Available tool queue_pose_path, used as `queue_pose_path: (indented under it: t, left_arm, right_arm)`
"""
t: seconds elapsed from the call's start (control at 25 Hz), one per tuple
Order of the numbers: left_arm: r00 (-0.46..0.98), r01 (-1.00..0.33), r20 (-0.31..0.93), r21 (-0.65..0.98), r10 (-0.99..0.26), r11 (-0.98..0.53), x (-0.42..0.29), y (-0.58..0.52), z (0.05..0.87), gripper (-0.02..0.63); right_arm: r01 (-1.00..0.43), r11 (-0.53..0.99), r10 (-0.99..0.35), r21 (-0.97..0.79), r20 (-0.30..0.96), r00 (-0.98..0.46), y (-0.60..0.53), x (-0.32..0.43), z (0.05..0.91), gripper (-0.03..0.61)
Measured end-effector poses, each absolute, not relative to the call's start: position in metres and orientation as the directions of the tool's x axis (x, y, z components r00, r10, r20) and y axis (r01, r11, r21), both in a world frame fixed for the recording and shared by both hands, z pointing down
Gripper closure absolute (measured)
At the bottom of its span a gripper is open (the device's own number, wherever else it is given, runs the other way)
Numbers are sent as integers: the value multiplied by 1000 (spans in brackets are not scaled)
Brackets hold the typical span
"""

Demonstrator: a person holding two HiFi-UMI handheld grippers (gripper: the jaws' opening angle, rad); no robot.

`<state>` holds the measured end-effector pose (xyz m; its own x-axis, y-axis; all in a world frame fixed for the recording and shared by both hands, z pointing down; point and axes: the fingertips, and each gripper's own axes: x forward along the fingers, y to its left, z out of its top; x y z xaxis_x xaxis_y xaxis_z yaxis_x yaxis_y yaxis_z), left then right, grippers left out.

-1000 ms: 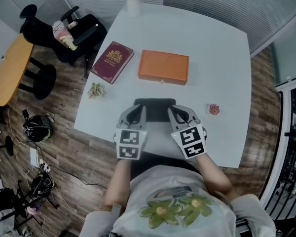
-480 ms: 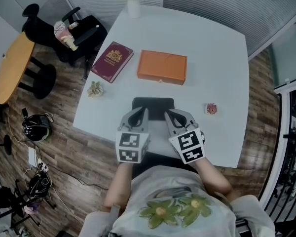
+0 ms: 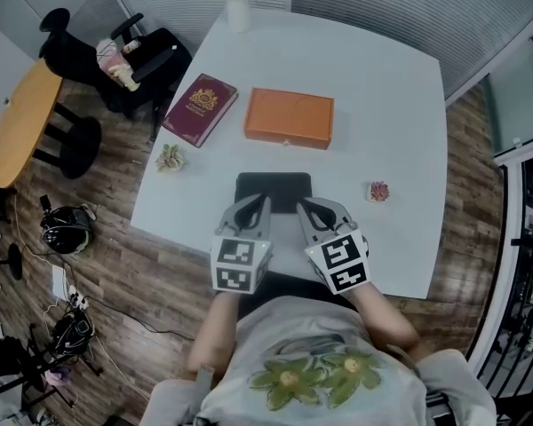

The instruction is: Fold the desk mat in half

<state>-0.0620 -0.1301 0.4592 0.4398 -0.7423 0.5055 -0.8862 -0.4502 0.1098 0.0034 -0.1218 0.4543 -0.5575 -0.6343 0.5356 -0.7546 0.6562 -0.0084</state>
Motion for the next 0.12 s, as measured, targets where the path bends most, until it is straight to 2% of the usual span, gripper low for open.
queue_pose_path:
  t: [0.12]
  left_arm:
    - [443,-884,507,111,-739,-454,-59,-127,460,611]
  right_arm:
    - [-755,655,-631,-13,540,-557,-119,6,456,561]
